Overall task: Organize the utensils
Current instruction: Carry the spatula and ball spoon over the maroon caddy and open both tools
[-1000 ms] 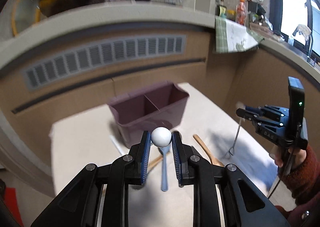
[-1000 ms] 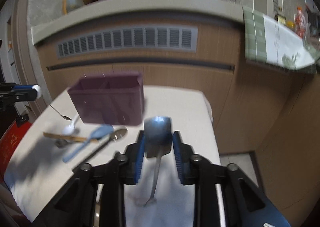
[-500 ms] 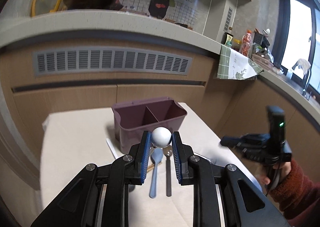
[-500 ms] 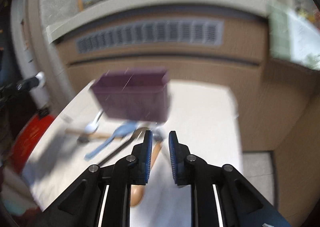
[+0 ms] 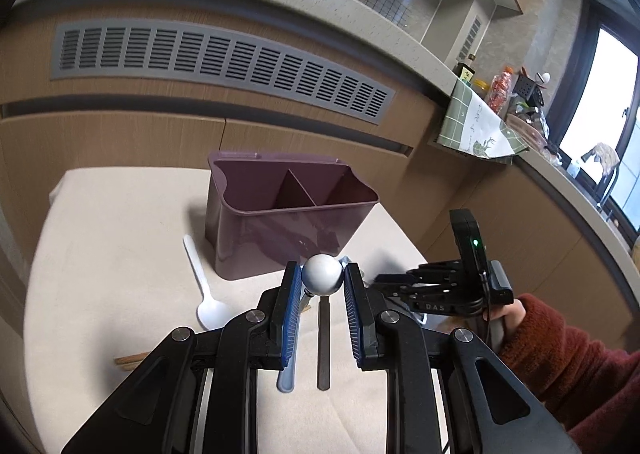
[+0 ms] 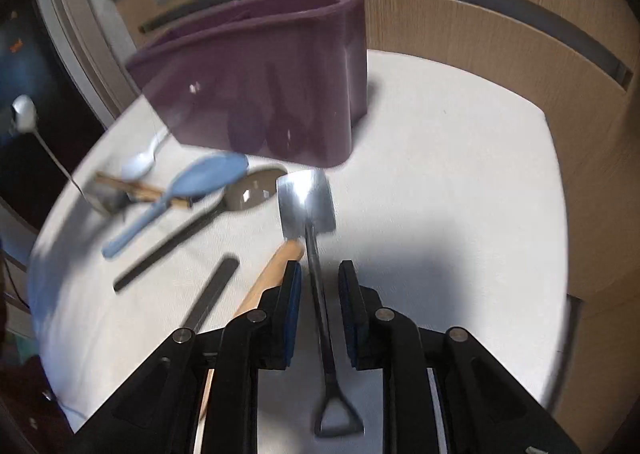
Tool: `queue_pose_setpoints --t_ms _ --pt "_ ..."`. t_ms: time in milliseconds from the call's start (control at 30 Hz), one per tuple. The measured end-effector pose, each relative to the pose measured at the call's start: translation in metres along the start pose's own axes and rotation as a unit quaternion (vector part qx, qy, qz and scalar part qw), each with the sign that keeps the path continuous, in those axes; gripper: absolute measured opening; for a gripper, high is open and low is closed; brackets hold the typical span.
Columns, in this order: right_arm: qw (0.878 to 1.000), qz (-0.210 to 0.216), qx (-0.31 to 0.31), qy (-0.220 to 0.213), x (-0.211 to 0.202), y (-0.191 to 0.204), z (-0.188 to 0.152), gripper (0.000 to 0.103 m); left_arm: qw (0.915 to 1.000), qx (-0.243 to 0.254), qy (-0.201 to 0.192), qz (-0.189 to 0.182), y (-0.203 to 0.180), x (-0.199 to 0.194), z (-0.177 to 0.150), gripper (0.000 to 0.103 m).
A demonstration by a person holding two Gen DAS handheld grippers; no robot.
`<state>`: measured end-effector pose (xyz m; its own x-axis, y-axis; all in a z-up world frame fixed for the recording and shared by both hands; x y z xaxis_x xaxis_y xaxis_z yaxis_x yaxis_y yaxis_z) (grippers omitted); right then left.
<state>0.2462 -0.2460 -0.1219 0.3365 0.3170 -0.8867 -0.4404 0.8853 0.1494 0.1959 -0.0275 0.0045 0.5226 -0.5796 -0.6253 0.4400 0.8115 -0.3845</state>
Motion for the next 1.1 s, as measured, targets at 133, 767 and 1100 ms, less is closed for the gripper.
queue_pose_setpoints --t_ms 133,767,1100 --pt "1.0 0.026 0.002 -0.003 0.011 0.005 0.017 0.032 0.9998 -0.017 0.005 -0.009 0.009 0.01 0.005 0.023" --pt "0.993 -0.082 -0.048 -0.065 -0.038 0.044 0.022 0.029 0.9986 0.028 -0.032 0.031 -0.021 -0.016 0.011 0.023" --pt "0.954 -0.064 -0.047 -0.289 -0.231 0.096 0.108 0.029 0.9918 0.015 -0.125 -0.022 -0.056 -0.081 0.13 0.023"
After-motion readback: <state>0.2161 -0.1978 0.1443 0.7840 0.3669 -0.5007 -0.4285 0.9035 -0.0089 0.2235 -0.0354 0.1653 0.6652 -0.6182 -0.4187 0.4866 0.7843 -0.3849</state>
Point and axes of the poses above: each gripper's, at about its wrist camera, not at the fingertips, and x roughly the way its jaws point, y to its left, z to its top, the point moved 7 cm from there along x, roughly the way its jaws point, and after that the axes turned 8 degrees about y, right-handed, at the moved point
